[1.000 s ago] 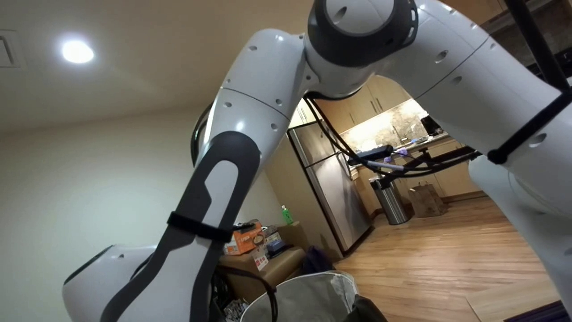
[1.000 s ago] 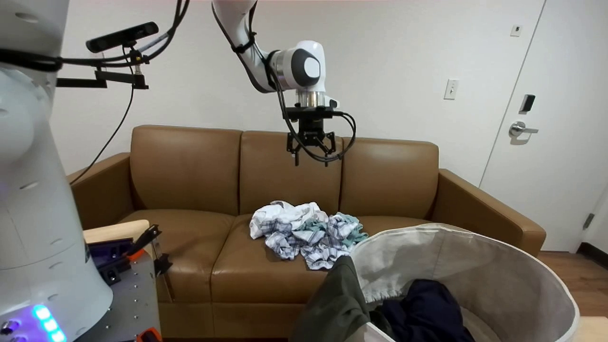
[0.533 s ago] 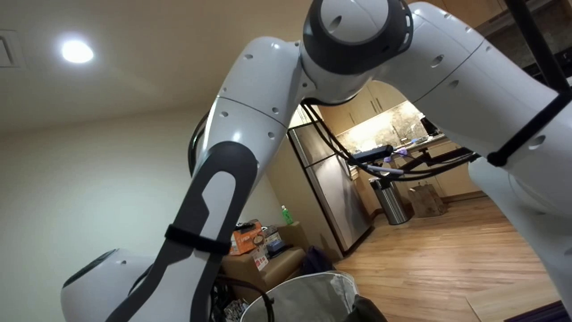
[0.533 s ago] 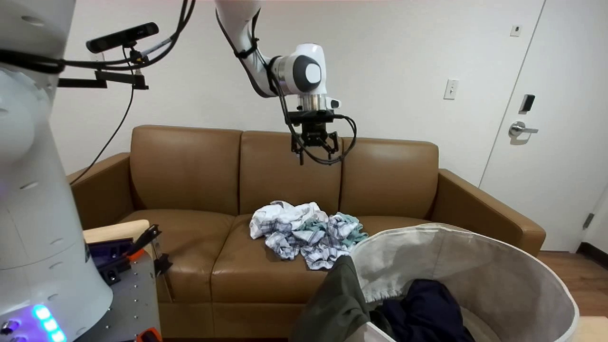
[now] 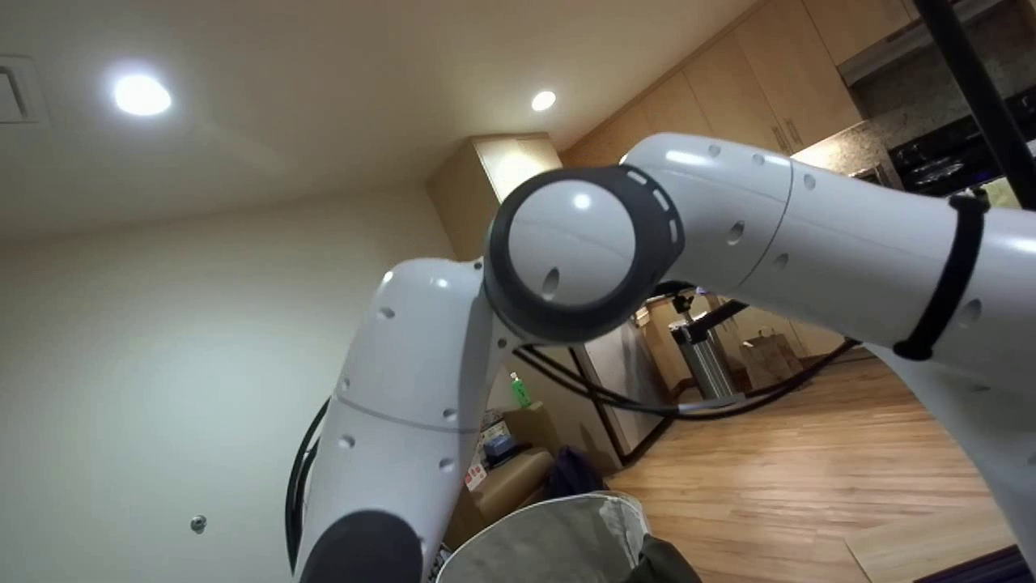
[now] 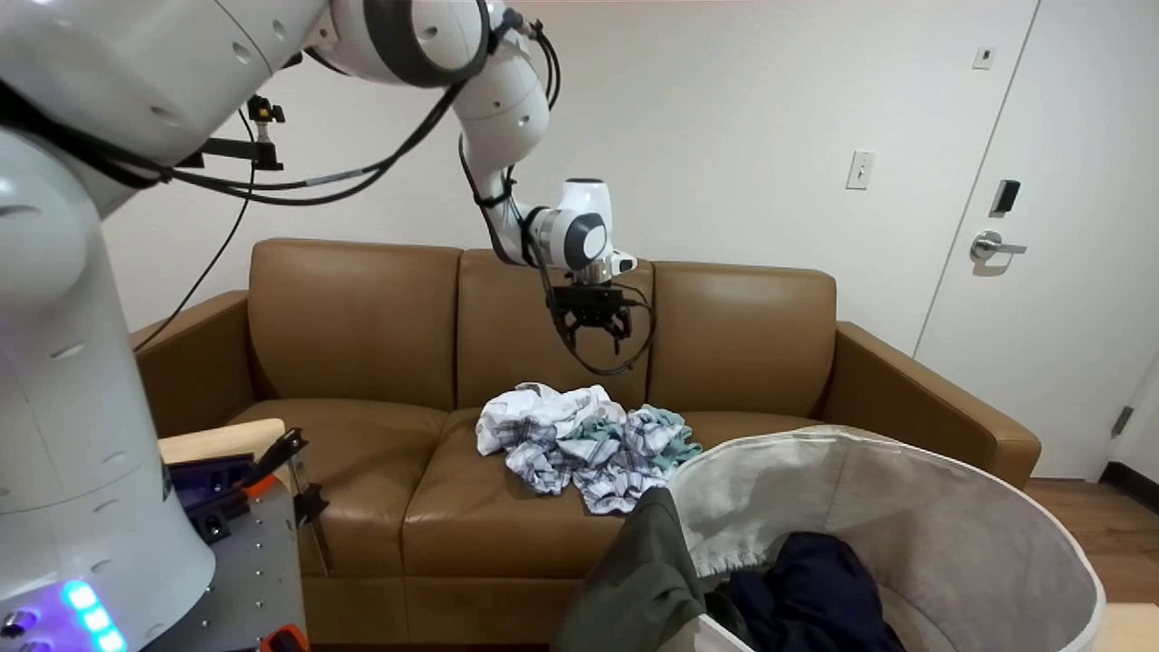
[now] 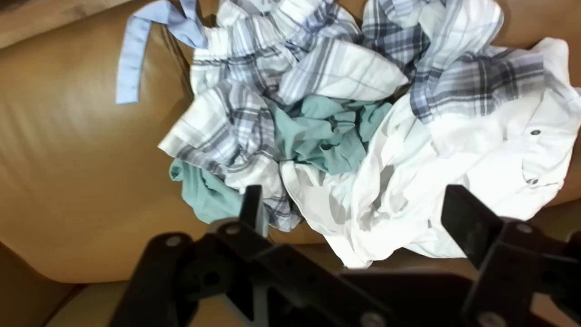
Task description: Pick up one cloth from the couch and put it in the bag
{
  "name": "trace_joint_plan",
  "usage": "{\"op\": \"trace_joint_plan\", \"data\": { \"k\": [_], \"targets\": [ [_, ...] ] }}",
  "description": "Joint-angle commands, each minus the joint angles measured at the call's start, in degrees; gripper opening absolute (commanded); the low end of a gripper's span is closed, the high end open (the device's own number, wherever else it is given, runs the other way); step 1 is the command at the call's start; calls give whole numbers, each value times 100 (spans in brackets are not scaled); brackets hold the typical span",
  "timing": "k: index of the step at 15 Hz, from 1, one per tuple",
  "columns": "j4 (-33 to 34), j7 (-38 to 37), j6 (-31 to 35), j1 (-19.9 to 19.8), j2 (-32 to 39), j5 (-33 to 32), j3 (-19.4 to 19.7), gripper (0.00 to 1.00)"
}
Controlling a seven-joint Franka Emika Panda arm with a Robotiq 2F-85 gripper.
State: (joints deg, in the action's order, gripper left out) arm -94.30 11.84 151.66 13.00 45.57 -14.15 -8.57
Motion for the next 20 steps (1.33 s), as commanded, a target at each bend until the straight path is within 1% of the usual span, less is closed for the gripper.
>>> {"op": "trace_joint_plan", "data": {
  "k": [1, 3, 4, 5, 6, 7, 8, 10, 12, 15, 20],
  "targets": [
    [293, 111, -15, 29, 305, 91, -63, 100],
    [729, 225, -18, 34, 759, 136, -161, 100],
    [824, 247, -14, 30, 845, 139, -171, 100],
    [785, 195, -104, 58, 765, 140, -155, 100],
    [994, 53, -333, 260, 845, 41, 14, 100],
    [1231, 54, -621, 338, 989, 36, 51, 100],
    [1637, 133, -981, 417, 1278, 41, 64, 100],
    [2347, 470, -1535, 464, 1782, 83, -71, 100],
    [2910, 483, -1923, 645, 2186, 37, -14, 100],
    [3813, 659, -2453, 789, 2852, 38, -31, 100],
    [5160, 771, -2577, 1070, 3984, -94, 162, 100]
  ]
}}
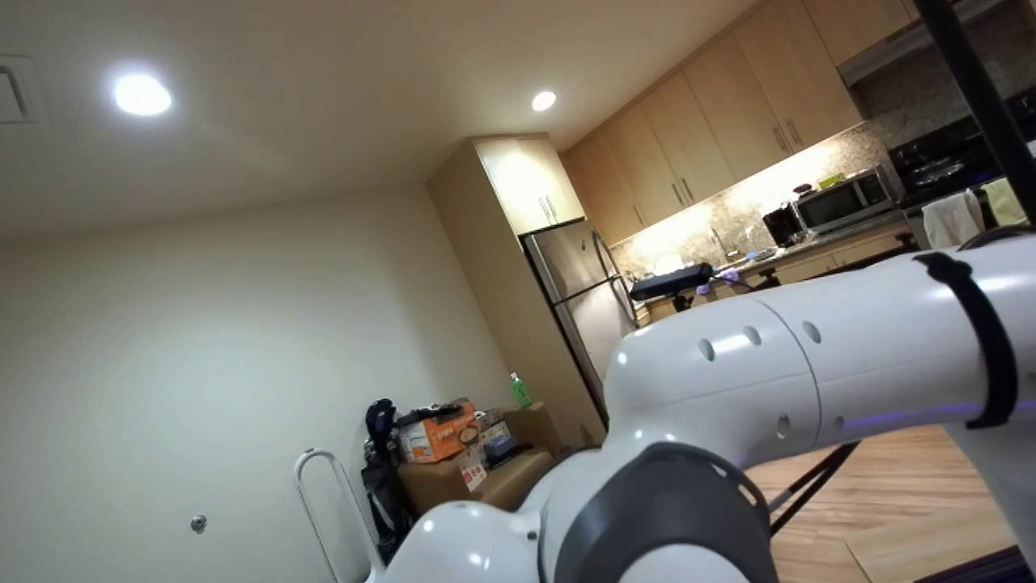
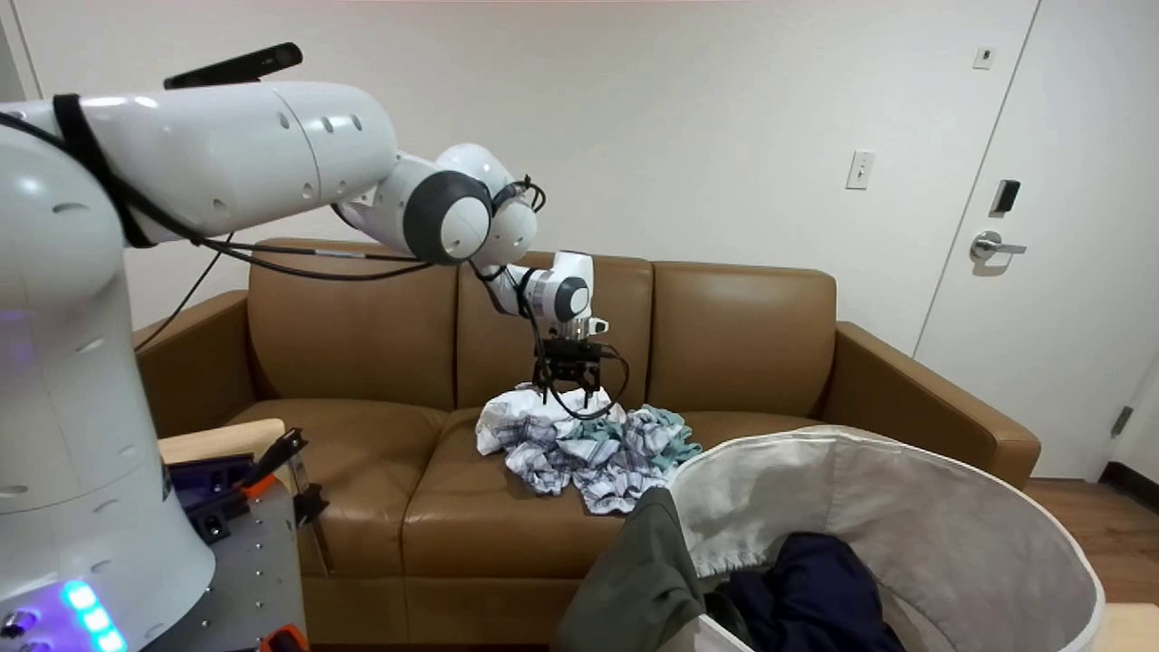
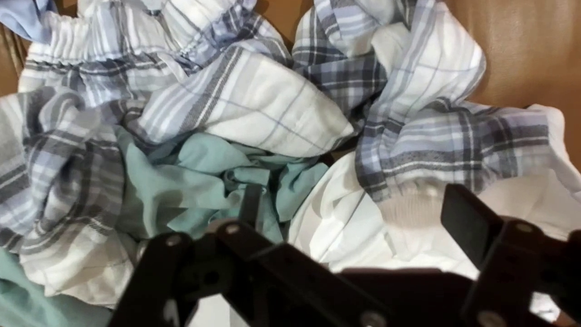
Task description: Pick up one cloth from the couch and put it in the bag
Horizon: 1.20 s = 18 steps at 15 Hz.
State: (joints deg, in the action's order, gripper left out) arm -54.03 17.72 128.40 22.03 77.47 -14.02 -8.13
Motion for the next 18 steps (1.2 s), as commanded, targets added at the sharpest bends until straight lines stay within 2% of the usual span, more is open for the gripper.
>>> {"op": "trace_joint_plan", "data": {
  "k": [1, 2, 4, 9, 12, 15, 18],
  "targets": [
    [1374, 198, -243, 210, 998, -116, 172, 100],
    [1582, 207, -239, 246, 1184, -120, 229, 100],
    [779, -23, 220, 352, 756, -198, 532, 100],
    [979, -257, 175, 693, 771, -608, 1088, 100],
    [905, -96, 127, 619, 721, -522, 922, 100],
    [909, -96, 126, 648, 699, -524, 919, 100],
    [847, -256, 414, 761, 699, -781, 1191, 100]
  ]
}}
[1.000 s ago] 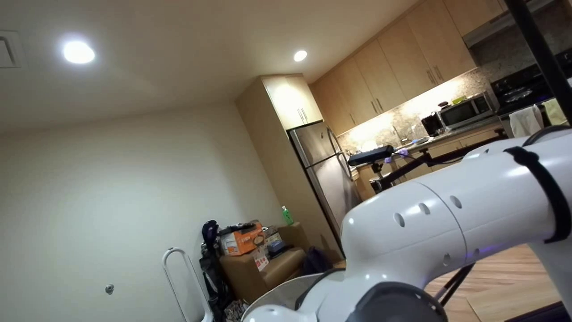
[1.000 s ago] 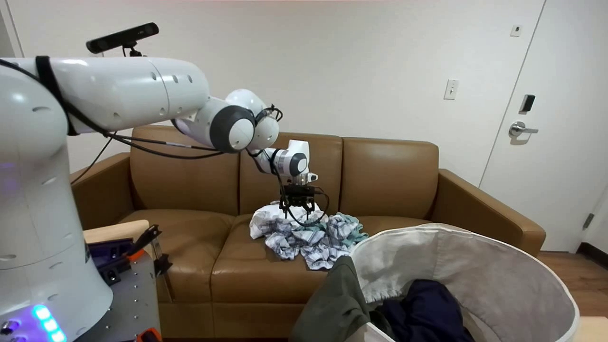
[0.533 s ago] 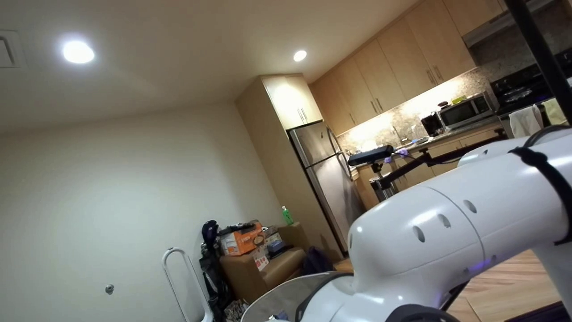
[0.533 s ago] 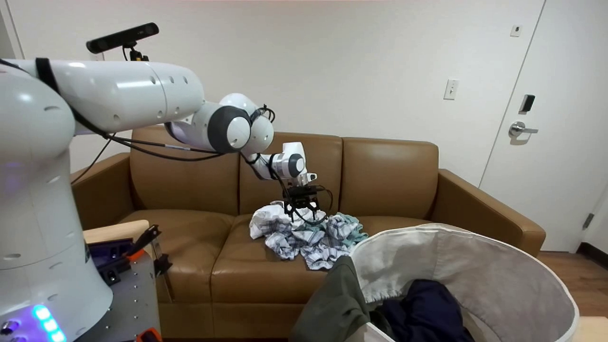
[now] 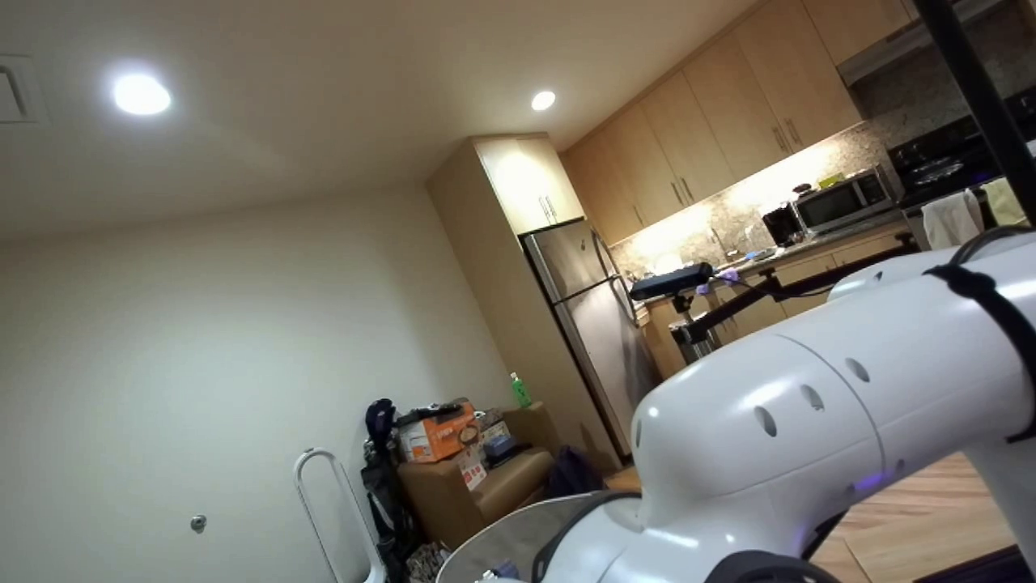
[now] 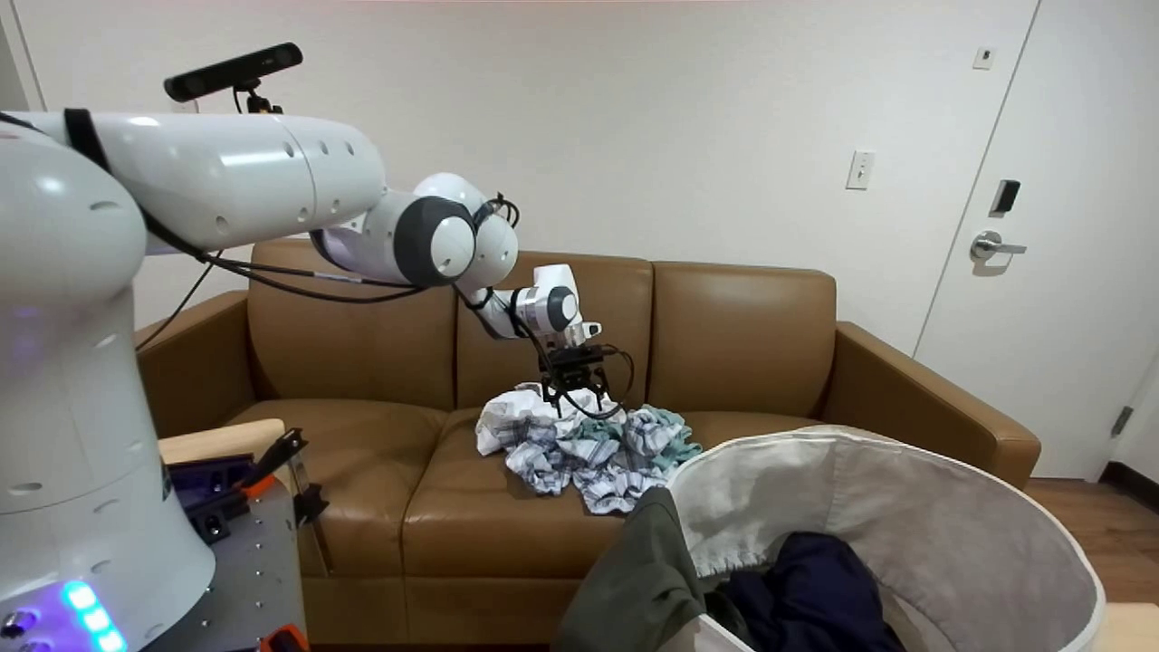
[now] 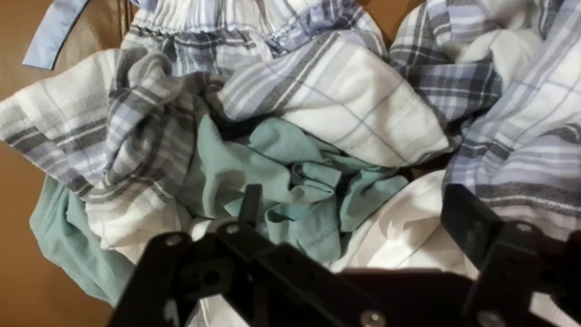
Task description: Pick up one cloth from the couch and put it in the bag
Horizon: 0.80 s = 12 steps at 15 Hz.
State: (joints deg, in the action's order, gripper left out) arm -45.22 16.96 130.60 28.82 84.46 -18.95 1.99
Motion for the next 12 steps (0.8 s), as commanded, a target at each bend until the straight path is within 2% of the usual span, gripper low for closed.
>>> {"op": "trace_joint_plan", "data": {
  "k": [1, 3, 12],
  "targets": [
    [-64, -90, 270, 81, 0, -348, 186, 100],
    [-103, 2, 239, 72, 1, -444, 192, 100],
    [-535, 1175, 710, -388, 37, -290, -424, 100]
  ]
}}
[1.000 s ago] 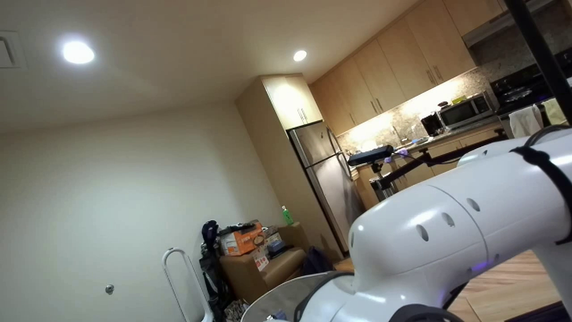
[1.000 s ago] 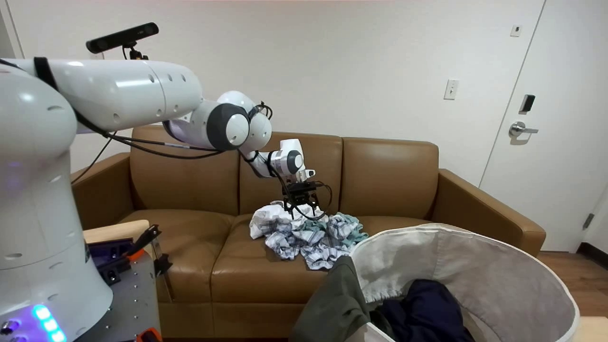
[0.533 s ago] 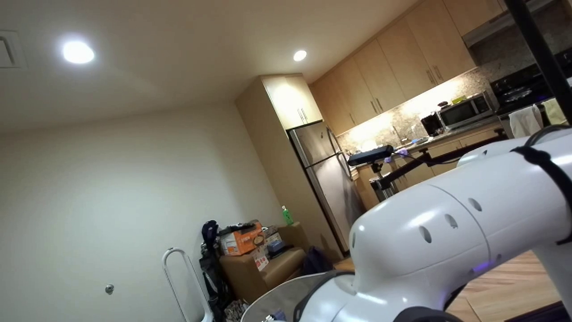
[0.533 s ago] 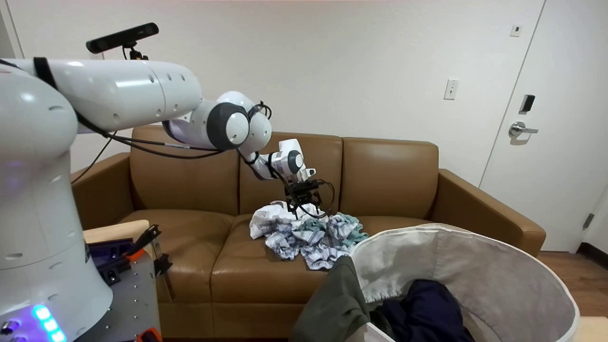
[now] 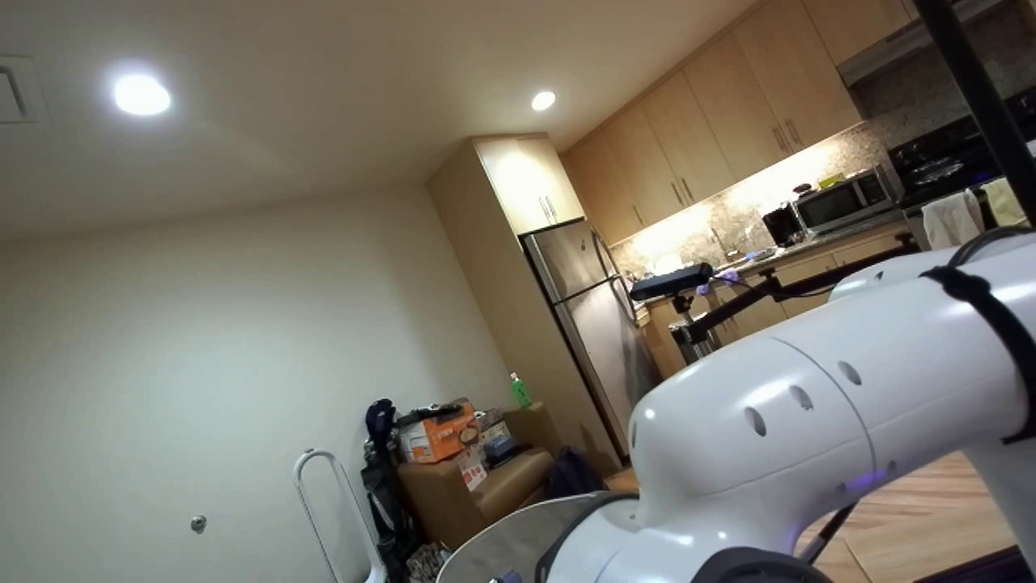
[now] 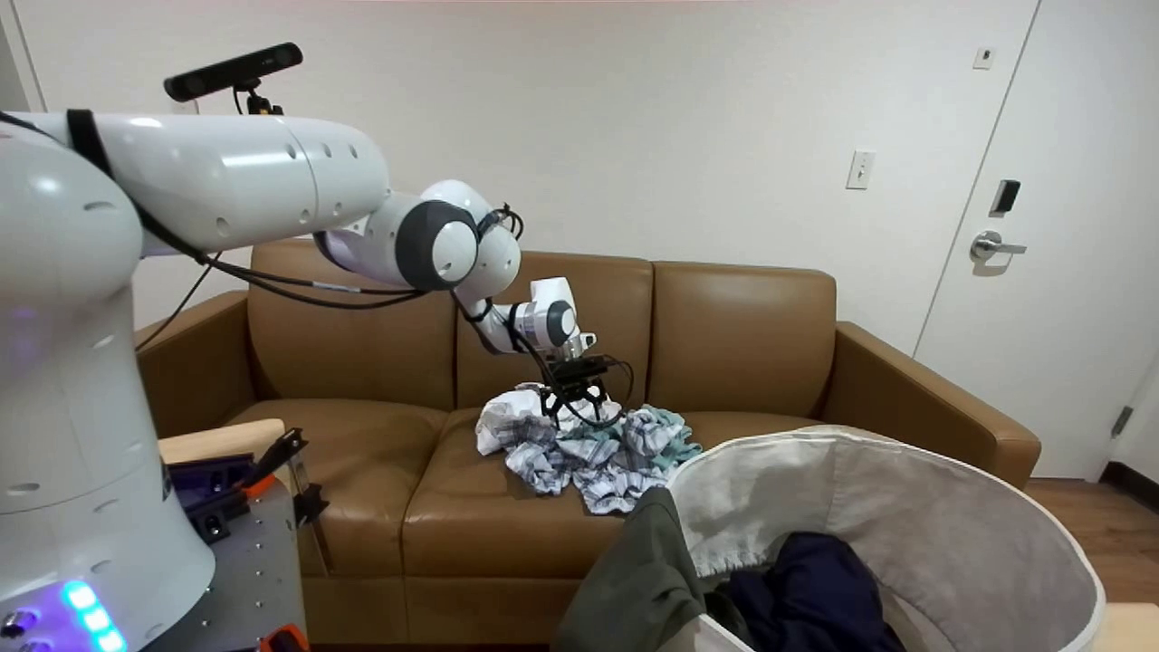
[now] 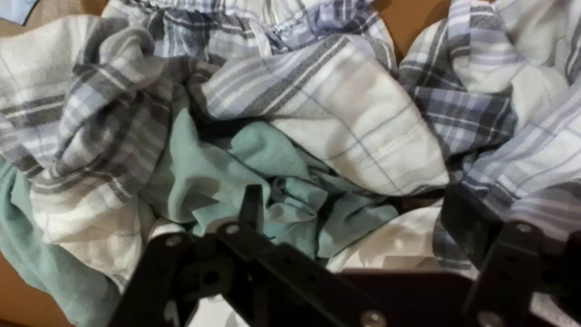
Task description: Pick up one cloth from the couch and put it in the bag
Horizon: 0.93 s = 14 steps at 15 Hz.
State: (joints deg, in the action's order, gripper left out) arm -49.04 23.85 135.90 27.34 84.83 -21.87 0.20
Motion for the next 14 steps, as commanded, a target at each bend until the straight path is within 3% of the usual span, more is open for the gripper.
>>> {"op": "trace_joint_plan", "data": {
  "k": [1, 6, 11, 12, 14],
  "targets": [
    [-207, 683, 173, -305, 2, 3, -319, 100],
    [-422, 1583, 43, -557, 11, 90, -695, 100],
    [-555, 1653, -264, -523, 20, 95, -647, 100],
    [-568, 1584, -313, -503, 21, 83, -610, 80],
    [-565, 1578, -398, -485, 25, 56, -588, 68]
  ]
}}
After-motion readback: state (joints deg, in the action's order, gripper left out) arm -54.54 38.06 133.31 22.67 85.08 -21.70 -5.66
